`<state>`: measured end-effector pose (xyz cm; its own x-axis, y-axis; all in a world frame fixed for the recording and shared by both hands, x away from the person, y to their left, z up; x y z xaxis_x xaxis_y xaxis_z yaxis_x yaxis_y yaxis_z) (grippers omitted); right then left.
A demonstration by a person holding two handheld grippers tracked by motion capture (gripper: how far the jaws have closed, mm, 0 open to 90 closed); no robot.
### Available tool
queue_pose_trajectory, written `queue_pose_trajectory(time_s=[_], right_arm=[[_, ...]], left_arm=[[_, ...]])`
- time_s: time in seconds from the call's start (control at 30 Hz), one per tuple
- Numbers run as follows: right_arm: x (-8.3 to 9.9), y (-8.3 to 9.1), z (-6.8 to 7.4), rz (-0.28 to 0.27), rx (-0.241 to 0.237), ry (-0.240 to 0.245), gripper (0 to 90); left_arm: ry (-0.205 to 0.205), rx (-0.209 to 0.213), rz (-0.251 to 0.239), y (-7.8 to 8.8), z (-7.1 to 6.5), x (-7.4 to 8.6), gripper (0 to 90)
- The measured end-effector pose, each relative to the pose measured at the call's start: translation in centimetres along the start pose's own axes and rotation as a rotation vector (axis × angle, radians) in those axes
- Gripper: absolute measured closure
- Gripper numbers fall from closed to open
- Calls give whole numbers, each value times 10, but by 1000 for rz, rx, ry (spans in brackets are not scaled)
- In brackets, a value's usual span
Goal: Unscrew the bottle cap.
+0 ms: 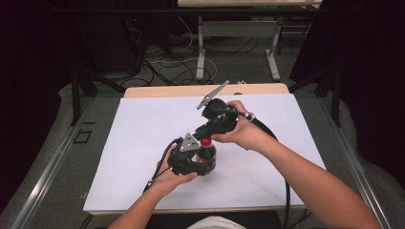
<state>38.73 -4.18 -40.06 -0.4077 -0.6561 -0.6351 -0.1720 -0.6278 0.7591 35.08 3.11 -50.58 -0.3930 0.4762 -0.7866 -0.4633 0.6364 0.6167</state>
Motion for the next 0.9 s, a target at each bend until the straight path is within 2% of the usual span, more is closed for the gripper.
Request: queue_pose_trajectory(time_s=[0.1,0.17,0.2,0.27,0.3,0.37,0.4,0.43,0.53,0.6,0.63,0.7,0.73,0.77,0.8,0.83,0.87,0.9], right_arm=[[1,-1,-1,-17,55,-22,598],[2,-2,1,-34,113,-43,550],[2,-3,2,-35,123,-40,536],[3,-4,4,-20,157,-46,530],[4,-5,4,-22,178,-46,548],[5,-7,4,-3,185,-30,572],[5,-8,5,1,174,-41,609],[5,-7,5,10,150,-32,610],[4,-7,2,9,98,42,615],[5,-6,1,34,45,81,616],[5,-6,0,42,8,137,616],[6,-5,-3,47,-46,215,616],[6,-5,-3,48,-73,293,616],[6,-5,-3,53,-113,368,616],[7,-4,-4,62,-138,412,615],[8,-4,-4,66,-174,495,613],[8,-4,-4,67,-188,543,610],[8,-4,-6,65,-190,552,582]], left_arm=[[-7,-17,-7,1,3,-1,302],[-2,-23,-5,2,5,-1,302],[1,-14,12,3,6,0,302],[4,-17,14,4,6,0,302],[6,-30,-3,3,6,0,303],[8,-29,-2,3,7,0,303],[11,-27,-2,3,7,0,303],[11,-26,-2,4,7,0,302],[9,-15,-1,4,7,0,302],[2,-14,3,3,6,0,302],[3,-12,-2,3,6,0,303],[-10,-7,4,3,4,0,303],[-21,-4,-4,2,4,0,303],[-14,2,1,2,2,0,303],[-25,1,4,2,1,0,303],[-23,5,5,1,0,0,303],[-28,4,1,1,0,0,303],[-20,11,8,1,0,1,302]])
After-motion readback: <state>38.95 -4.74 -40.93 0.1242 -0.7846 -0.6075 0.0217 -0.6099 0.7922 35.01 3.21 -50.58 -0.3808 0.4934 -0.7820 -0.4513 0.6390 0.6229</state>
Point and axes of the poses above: each handheld gripper's, and its own axes: y roughly backward along the jaws, x roughly out of its underside, z roughly to its left, the point moved 6 cm from there along -y, roughly forward along the jaws
